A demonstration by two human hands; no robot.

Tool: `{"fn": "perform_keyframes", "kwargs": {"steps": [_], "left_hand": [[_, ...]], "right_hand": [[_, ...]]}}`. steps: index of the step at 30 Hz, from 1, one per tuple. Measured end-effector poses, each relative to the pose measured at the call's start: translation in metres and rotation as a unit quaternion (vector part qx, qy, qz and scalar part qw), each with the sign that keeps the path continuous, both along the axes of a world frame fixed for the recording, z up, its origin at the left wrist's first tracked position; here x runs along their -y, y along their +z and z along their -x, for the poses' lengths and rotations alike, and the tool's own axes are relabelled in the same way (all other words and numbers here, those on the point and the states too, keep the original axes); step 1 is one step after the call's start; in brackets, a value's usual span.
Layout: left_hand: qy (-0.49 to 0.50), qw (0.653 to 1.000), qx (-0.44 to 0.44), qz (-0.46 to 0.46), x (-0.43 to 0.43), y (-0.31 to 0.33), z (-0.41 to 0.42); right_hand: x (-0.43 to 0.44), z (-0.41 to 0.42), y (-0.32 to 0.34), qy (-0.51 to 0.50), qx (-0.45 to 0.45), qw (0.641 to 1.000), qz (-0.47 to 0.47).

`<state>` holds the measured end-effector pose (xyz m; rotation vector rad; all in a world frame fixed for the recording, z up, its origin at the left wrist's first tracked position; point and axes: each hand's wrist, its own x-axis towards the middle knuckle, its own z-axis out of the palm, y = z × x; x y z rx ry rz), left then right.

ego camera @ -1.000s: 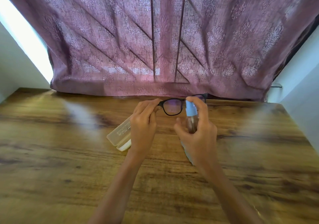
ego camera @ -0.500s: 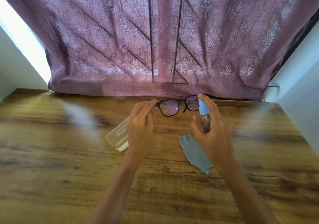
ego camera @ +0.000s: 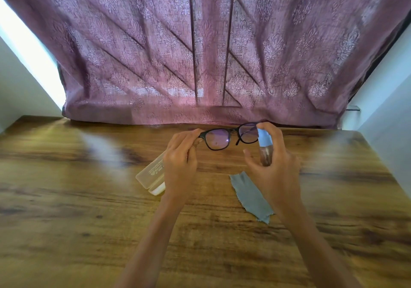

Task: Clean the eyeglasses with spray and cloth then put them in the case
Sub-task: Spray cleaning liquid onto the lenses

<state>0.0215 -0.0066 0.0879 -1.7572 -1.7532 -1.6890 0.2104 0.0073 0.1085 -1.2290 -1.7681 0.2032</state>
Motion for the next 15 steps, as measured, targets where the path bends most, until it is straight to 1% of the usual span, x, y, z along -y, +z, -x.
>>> {"fn": "perform_keyframes", "kwargs": {"steps": [4, 8, 11, 15], "left_hand": [[0.001, 1.0, 0.004, 0.0, 0.0004, 0.0007, -0.0004], [0.0, 1.0, 0.005, -0.001, 0.0002, -0.0005, -0.0002], [0.0, 1.0, 0.002, -0.001, -0.0007, -0.0019, 0.0004], [-0.006, 1.0, 0.006, 0.0, -0.0003, -0.005, 0.0015]], "right_hand": [[0.0026, 0.0009, -0.0063, -0.008, -0.033, 0.999, -0.016], [-0.0035, -0.0003, -0.005, -0.012, -0.005, 1.0, 0.005], [-0.0026, -0.0005, -0.0053, 0.01, -0.004, 1.0, 0.006], [0.0024, 0.0013, -0.0087, -0.014, -0.026, 1.0, -0.005]]}}
